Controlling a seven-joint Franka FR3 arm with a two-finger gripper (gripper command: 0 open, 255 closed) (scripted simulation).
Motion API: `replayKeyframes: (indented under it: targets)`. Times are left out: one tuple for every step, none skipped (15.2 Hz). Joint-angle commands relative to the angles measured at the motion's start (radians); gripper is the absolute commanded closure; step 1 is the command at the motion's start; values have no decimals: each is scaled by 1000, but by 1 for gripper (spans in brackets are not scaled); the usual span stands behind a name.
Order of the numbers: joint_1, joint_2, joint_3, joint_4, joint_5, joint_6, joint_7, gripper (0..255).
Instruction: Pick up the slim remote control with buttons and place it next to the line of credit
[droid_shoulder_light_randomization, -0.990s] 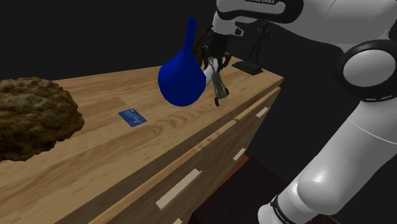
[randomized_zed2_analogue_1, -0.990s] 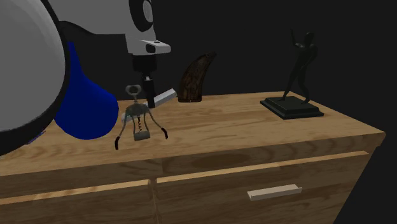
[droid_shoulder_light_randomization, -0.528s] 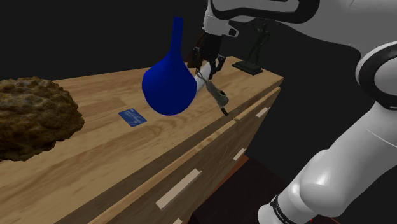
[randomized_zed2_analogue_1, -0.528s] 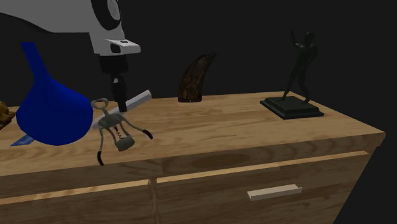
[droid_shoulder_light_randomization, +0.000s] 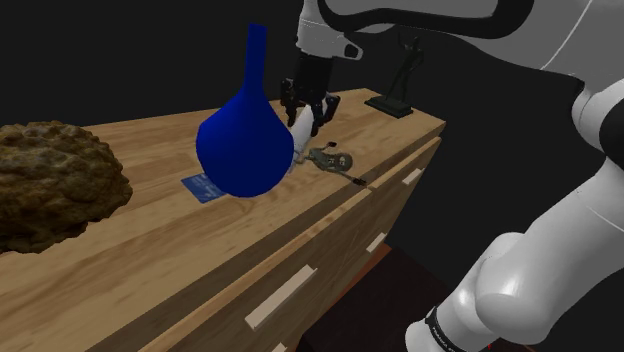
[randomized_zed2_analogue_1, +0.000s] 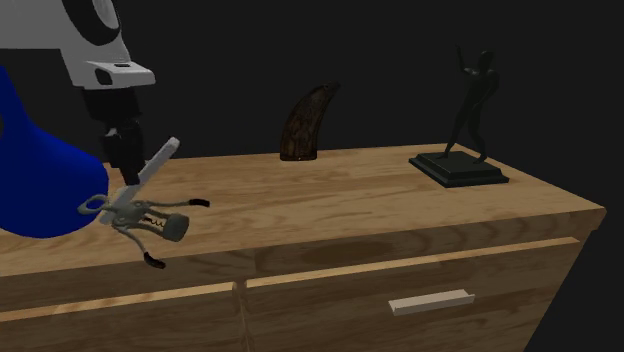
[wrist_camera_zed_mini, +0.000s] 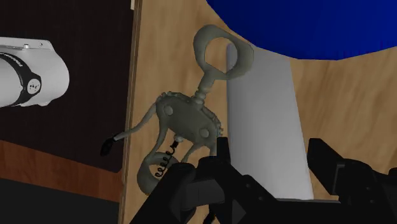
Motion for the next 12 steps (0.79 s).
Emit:
replayKeyframes:
  targets:
    - [23,-16,28,-18,7,3,50,255]
    - [34,-17,41,-19,9,2,74,255]
    - [45,-16,55,-18,11,2,98,255]
    - [56,-15,68,-16,13,1,122,255]
    - [66,-12,82,-12,14,1,147,255]
    - [77,-9,96,-8,15,0,171,255]
    - [88,-4,110,-2,16,-1,196,255]
    - [99,1,124,5,16,-2,221,255]
    - [110,8,138,13,16,-3,246,255]
    - [121,16,152,22,15,-5,272,255]
    - [133,25,166,32,13,-6,298,255]
    - [144,36,180,44,11,-8,323,255]
